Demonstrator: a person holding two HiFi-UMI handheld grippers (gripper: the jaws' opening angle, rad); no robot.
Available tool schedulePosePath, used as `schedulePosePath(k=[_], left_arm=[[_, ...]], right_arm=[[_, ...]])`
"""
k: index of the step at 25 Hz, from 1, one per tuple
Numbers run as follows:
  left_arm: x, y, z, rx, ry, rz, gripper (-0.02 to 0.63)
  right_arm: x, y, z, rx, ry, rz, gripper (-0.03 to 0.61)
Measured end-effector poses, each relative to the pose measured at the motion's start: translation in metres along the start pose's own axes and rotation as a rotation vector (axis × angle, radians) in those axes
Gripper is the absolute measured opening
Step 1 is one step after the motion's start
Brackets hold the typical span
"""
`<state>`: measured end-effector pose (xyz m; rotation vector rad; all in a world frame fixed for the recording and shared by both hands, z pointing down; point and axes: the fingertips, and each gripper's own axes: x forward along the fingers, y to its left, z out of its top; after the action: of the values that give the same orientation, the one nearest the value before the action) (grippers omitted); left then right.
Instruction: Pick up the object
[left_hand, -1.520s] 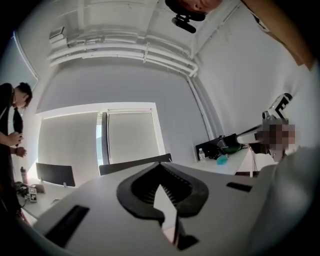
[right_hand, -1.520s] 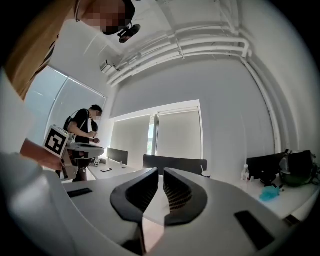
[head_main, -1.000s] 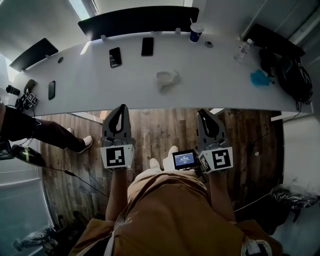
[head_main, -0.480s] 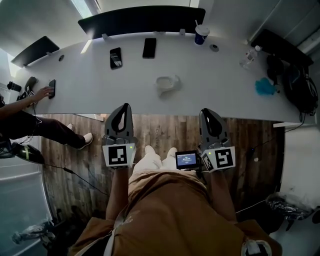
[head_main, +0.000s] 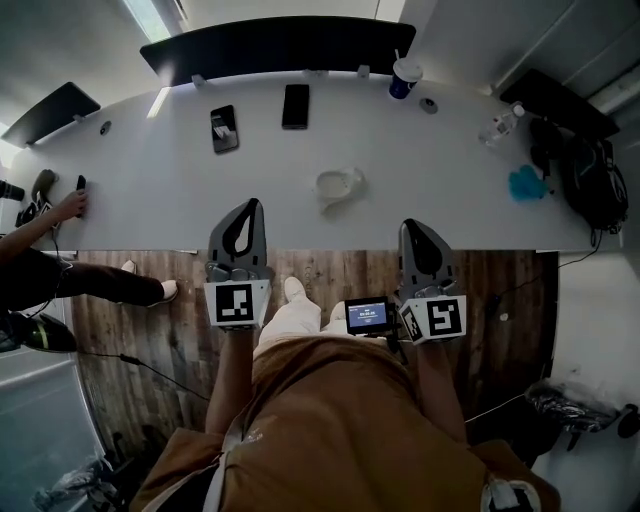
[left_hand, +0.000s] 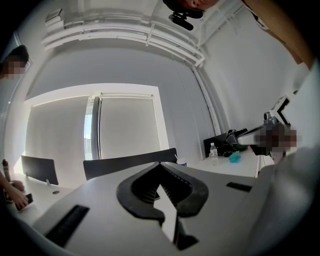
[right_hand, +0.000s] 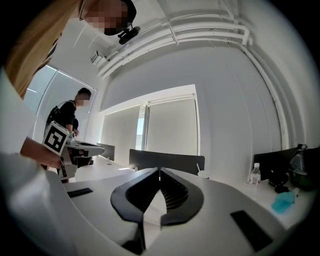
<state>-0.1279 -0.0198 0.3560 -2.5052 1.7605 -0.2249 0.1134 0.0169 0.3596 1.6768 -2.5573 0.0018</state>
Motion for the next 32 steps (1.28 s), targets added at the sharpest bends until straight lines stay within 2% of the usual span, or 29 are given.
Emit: schedulePosePath(k=[7,10,14,19,23,29,32], left_arm=[[0.026,0.032,-0.016,-0.020,0.019,-0.031,0.002],[0.033,0.043,-0.019,-0.016,0.028,-0.022,0.002],[0.048,0.052,-0.027,-0.023,0.050,0.000,0.002],[0.073,0.051,-0.019,0.000,0.041,0.008,0.002],[0.093,0.050,-0.012,0.013,0.044,0.012,0.002],[0.103,0.048,-0.021,0.005,0.062,0.031,0.002],[0.106,0.047,-0.024,0.024,0.054,0.001,0.002]], right_arm=[[0.036,0.008,-0.001,0.016,0.016,0.007,0.011],[0.045,0.008,-0.008,0.045,0.038,0.005,0.011],[0.063,0.007,-0.016,0.094,0.049,0.045,0.011],[0.091,-0.007,-0.020,0.091,0.060,0.082,0.011],[0.107,-0.025,-0.026,0.108,0.083,0.072,0.012],[0.122,-0.032,-0.040,0.124,0.116,0.103,0.012],[0.126,-0.034,-0.041,0.081,0.148,0.065,0.012]])
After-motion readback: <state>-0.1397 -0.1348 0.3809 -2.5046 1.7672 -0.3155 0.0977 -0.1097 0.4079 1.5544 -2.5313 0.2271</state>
